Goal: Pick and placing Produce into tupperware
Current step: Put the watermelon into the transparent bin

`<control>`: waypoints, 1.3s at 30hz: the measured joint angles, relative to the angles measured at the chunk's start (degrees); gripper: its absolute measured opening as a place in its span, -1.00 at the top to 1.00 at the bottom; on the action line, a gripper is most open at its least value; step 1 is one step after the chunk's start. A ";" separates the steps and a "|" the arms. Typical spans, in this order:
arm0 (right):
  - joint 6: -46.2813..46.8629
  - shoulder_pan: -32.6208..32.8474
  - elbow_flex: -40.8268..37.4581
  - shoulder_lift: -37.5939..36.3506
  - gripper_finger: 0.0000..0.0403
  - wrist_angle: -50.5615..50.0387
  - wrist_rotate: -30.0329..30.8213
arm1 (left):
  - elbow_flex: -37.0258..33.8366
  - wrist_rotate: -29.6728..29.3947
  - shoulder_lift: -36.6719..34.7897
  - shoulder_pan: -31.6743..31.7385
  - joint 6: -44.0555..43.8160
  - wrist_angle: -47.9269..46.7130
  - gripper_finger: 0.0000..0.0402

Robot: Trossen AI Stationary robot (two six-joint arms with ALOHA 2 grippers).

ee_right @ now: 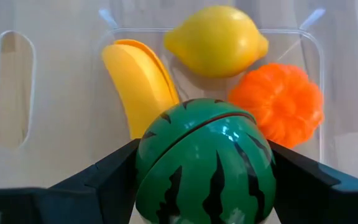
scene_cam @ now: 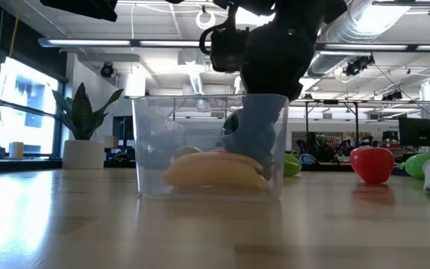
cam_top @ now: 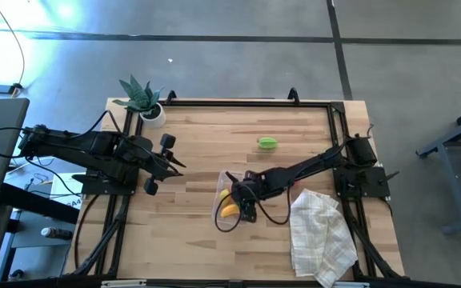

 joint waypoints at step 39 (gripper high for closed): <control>1.76 0.00 0.00 0.00 -0.42 -0.04 0.97 | 0.00 0.00 -0.01 0.01 0.00 0.00 0.45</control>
